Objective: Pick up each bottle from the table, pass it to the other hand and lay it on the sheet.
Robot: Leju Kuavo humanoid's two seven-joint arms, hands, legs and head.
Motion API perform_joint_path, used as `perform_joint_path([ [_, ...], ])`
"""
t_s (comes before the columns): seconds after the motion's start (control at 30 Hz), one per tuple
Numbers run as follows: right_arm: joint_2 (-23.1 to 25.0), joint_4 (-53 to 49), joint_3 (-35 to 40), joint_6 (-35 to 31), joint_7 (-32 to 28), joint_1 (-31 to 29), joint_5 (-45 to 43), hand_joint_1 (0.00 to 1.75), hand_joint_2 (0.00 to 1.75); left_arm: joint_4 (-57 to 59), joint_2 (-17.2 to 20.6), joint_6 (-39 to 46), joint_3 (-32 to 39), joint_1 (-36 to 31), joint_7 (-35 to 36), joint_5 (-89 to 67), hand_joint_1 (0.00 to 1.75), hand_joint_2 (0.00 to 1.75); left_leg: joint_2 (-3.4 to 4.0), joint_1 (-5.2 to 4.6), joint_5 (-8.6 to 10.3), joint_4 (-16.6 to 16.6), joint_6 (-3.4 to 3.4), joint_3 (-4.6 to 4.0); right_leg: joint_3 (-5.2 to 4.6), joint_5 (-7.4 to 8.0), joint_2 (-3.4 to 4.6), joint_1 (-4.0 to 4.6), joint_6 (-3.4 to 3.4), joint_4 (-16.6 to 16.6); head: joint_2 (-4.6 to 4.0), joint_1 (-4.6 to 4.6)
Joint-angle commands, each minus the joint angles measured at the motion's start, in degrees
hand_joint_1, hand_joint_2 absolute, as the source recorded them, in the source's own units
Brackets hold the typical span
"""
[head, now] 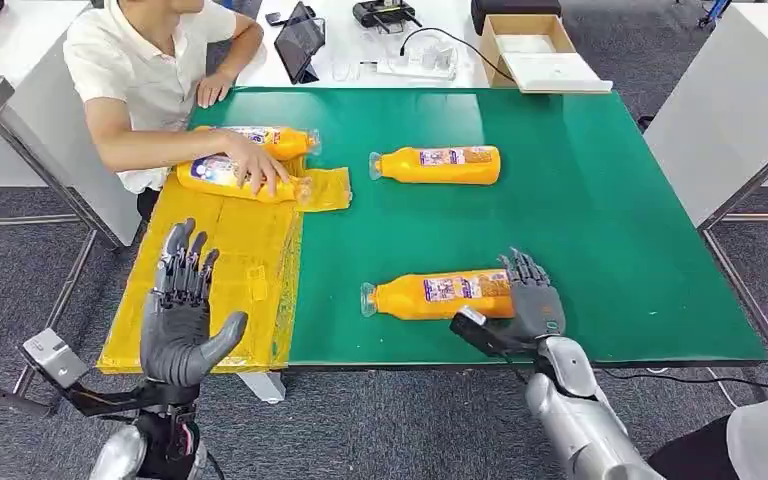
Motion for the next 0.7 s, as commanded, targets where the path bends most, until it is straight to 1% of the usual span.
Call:
perform_joint_path([
  [0.03, 4.6, 16.4, 3.3, 7.0, 1.4, -10.9, 1.0, 0.0, 1.75, 8.2, 0.5, -1.2, -4.3, -6.7, 1.1, 2.1, 0.0, 1.75, 0.22, 0.07, -0.05, 0.0, -0.13, 0.25, 0.2, 0.01, 0.1, 0.09, -0.16, -0.1, 0.0, 0.0],
  [0.13, 4.8, 17.8, 6.0, 8.6, 2.9, -11.9, 3.0, 0.0, 1.75, 8.7, 0.5, -1.4, -5.2, -7.7, 1.2, 2.4, 0.0, 1.75, 0.35, 0.02, -0.02, 0.0, -0.07, 0.23, 0.12, 0.02, 0.11, 0.04, -0.09, 0.0, -0.02, -0.04],
  [0.17, 4.9, 18.6, 7.0, 10.1, 3.0, -12.3, 3.7, 0.0, 1.75, 9.1, 0.7, -1.6, -5.6, -8.3, 1.4, 2.4, 0.0, 1.75, 0.38, 0.06, -0.05, 0.0, -0.13, 0.3, 0.19, -0.01, 0.1, 0.08, -0.15, 0.0, 0.0, -0.02],
  [0.23, 4.9, 19.0, 8.8, 10.5, 3.6, -12.4, 5.4, 0.0, 1.75, 9.3, 0.8, -1.6, -5.9, -8.6, 1.4, 2.4, 0.0, 1.75, 0.31, 0.05, -0.02, 0.0, -0.08, 0.29, 0.18, 0.01, 0.07, 0.07, -0.1, 0.0, 0.0, 0.0],
  [0.4, 6.5, 19.7, 8.8, 14.4, 1.8, -11.0, 3.4, 0.0, 1.75, 10.1, 0.9, -1.8, -6.5, -9.4, 1.5, 2.5, 0.0, 1.75, 0.35, 0.08, -0.02, -0.1, -0.1, 0.42, 0.3, 0.0, 0.08, 0.1, -0.11, -0.1, 0.0, -0.02],
  [0.53, 6.2, 19.8, 8.7, 14.6, 1.4, -10.5, 2.9, 0.0, 1.75, 10.4, 0.8, -1.9, -6.6, -9.7, 1.5, 2.6, 0.0, 1.75, 0.23, 0.16, -0.03, -0.2, -0.19, 0.64, 0.56, -0.04, -0.1, 0.19, -0.23, -0.2, 0.0, 0.0],
  [0.57, 6.1, 20.2, 9.2, 15.5, 1.3, -10.7, 3.1, 0.23, 1.75, 10.6, 0.9, -1.9, -6.7, -9.9, 1.5, 2.6, 0.0, 1.75, 0.25, 0.11, -0.01, -0.1, -0.13, 0.59, 0.48, -0.02, -0.03, 0.13, -0.14, -0.1, 0.0, 0.0],
  [0.6, 5.9, 20.4, 9.7, 16.3, 1.1, -10.8, 3.2, 1.57, 1.75, 10.7, 0.9, -2.0, -6.9, -10.0, 1.5, 2.6, 0.0, 1.75, 0.26, 0.17, -0.04, -0.1, -0.2, 0.69, 0.61, -0.04, -0.08, 0.2, -0.23, -0.2, 0.0, 0.0],
  [0.63, 5.8, 20.4, 9.6, 16.3, 1.0, -10.7, 3.2, 1.75, 1.75, 10.7, 0.9, -2.0, -6.8, -10.1, 1.5, 2.6, 0.0, 1.75, 0.2, 0.14, -0.02, -0.1, -0.18, 0.7, 0.63, -0.04, -0.13, 0.17, -0.21, -0.2, 0.0, -0.02],
  [0.7, 5.6, 20.9, 10.7, 17.9, 1.9, -11.3, 3.7, 1.75, 1.75, 11.2, 0.9, -2.0, -7.0, -10.6, 1.5, 2.8, 0.0, 1.75, 0.31, 0.1, -0.04, -0.1, -0.13, 0.73, 0.6, 0.0, 0.06, 0.12, -0.14, -0.1, 0.0, 0.0],
])
